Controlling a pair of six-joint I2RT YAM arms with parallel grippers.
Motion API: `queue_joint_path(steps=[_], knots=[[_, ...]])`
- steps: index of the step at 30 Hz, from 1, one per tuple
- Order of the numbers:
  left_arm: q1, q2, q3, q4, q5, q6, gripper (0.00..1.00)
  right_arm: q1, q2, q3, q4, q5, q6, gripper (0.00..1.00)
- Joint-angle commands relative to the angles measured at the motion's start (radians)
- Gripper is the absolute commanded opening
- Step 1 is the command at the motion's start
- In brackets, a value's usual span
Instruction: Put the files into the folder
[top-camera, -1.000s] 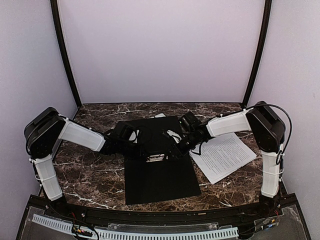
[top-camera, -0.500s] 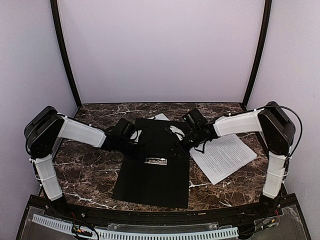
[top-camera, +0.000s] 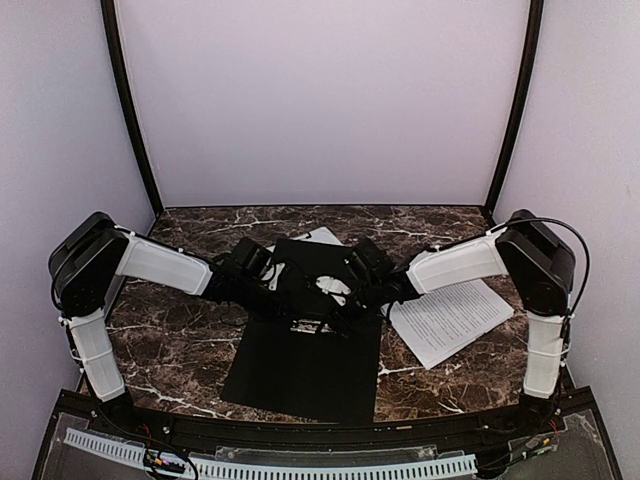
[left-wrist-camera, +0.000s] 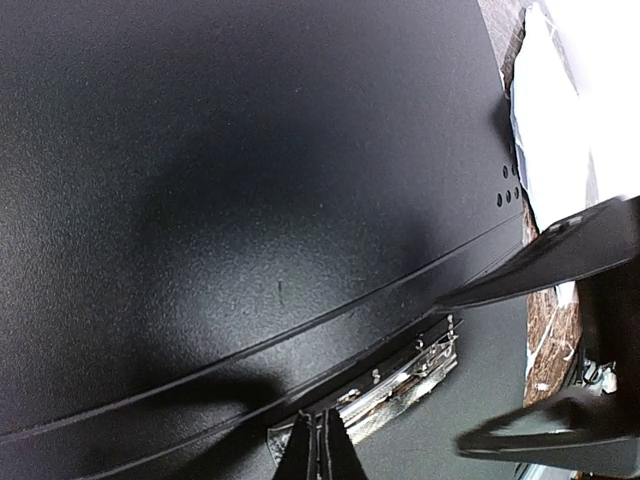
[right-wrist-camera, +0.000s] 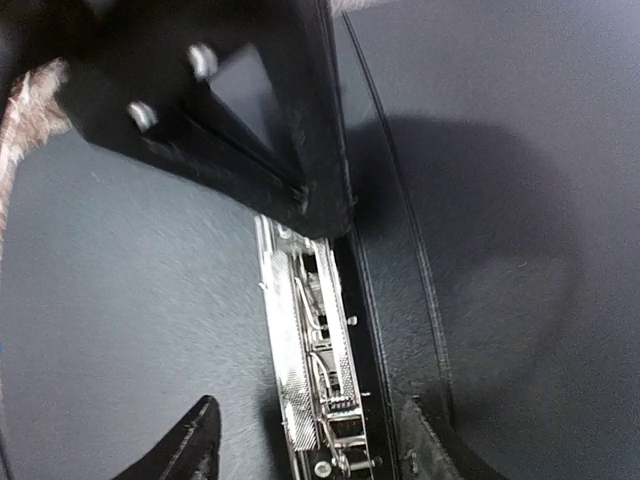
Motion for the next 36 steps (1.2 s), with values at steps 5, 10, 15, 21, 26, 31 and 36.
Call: queue_joint_path(steps=[5,10,15,21,26,31,36], knots=[[-0.001,-0.019,-0.013,-0.031,0.022,0.022,0.01,0.041,0.065,-0.025,0.057,0.141,-0.044,0.51],[0.004,-0.023,-0.018,-0.031,0.024,0.024,0.01,0.052,0.062,-0.057,0.068,0.180,-0.052,0.40],[0.016,-0.039,-0.037,-0.031,0.036,0.013,0.01,0.060,0.033,-0.119,0.087,0.217,-0.055,0.38],[0.022,-0.035,-0.050,-0.016,0.048,0.000,0.01,0.063,0.022,-0.169,0.102,0.249,-0.051,0.35],[0.022,-0.036,-0.074,0.003,0.035,-0.022,0.01,0.064,0.038,-0.173,0.098,0.270,-0.052,0.28],[0.022,-0.036,-0.150,0.082,0.021,-0.080,0.01,0.065,0.046,-0.177,0.094,0.286,-0.047,0.22],[0.022,-0.016,-0.210,0.110,0.020,-0.133,0.01,0.065,0.060,-0.181,0.086,0.284,-0.044,0.18]])
